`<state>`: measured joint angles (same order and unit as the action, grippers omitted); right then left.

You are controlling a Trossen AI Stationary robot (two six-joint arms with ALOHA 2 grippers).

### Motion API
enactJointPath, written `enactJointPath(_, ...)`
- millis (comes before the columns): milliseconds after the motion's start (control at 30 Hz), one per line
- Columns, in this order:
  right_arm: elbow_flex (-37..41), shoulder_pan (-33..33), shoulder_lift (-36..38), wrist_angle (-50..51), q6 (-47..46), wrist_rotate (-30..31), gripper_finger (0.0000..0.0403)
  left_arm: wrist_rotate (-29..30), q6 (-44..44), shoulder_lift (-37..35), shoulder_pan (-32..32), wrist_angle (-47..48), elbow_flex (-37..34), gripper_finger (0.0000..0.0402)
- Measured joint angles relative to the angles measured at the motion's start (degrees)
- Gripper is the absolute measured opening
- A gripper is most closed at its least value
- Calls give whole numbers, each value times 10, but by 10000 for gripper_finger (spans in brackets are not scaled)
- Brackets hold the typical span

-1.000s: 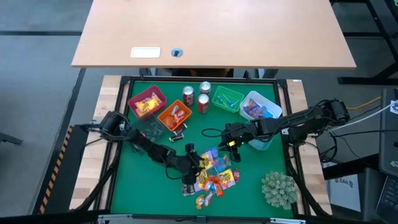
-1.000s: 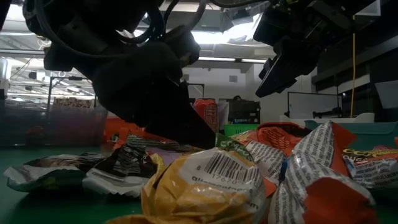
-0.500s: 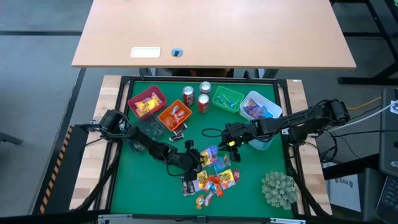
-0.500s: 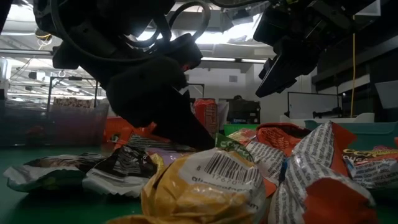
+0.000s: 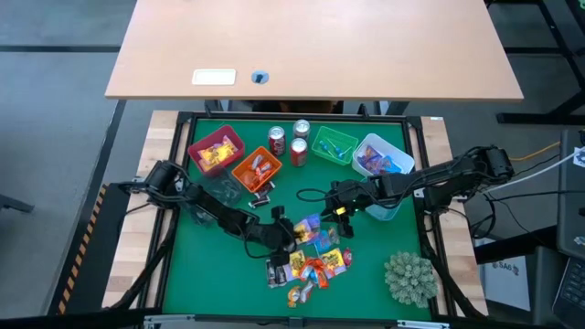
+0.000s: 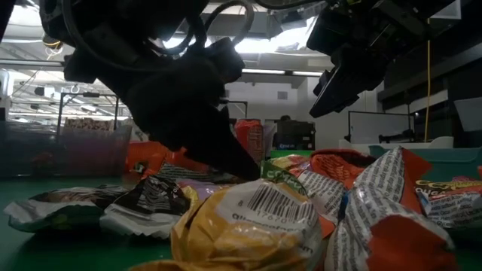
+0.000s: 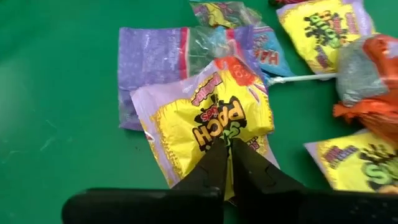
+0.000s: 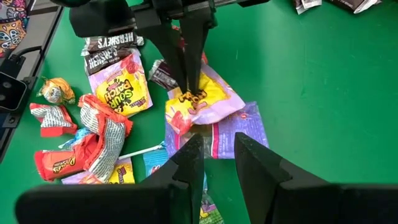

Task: Sort candy
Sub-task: Put the yellow candy into the red bin

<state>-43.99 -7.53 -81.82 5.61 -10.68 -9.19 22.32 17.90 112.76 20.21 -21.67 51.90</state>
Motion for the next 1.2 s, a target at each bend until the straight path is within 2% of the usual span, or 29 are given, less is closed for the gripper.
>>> enactJointPath(233,0,0,0,-7,0,0,87,-1,0,-50,-2,11,1,0)
enactJointPath(367,0,0,0,-20,0,-4,87,1,-1,-96,-7,49,1,1)
enactJointPath(667,0,0,0,-27,0,-5,87,9,0,-274,-52,310,3,1)
enactJointPath(900,0,0,0,-27,0,-5,87,66,29,-404,-129,518,3,1)
enactJointPath(1067,0,0,0,-27,0,-5,87,105,60,-454,-201,667,3,1)
enactJointPath(1200,0,0,0,-28,0,-5,87,152,60,-462,-266,759,3,2)
